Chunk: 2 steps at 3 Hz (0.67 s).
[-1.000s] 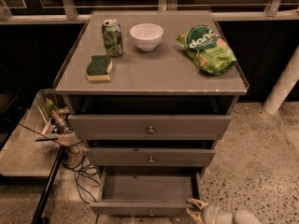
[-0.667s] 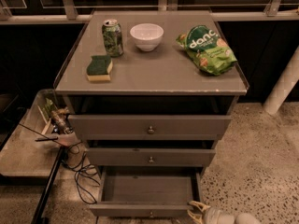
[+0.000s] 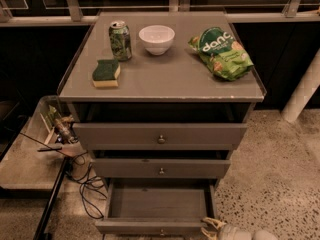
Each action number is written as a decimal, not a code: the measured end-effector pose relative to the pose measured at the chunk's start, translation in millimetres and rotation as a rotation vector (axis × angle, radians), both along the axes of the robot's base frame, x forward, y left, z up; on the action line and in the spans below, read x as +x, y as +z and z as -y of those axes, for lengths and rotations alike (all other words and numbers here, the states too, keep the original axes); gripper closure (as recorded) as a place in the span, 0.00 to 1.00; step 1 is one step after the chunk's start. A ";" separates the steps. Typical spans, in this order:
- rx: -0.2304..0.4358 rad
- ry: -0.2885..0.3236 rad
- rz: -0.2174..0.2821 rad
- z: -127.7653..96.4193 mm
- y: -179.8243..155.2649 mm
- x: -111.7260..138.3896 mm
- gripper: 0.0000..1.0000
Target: Open bottom drawer
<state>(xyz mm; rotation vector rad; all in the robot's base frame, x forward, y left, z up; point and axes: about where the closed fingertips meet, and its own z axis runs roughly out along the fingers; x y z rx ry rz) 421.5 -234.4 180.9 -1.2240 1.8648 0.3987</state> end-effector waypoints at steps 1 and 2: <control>0.000 0.000 0.000 -0.3 2.9 0.0 1.00; 0.000 0.000 0.000 -0.3 3.0 0.0 0.82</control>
Offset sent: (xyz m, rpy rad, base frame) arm 0.0000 0.0003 0.0027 0.0000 0.0000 0.0000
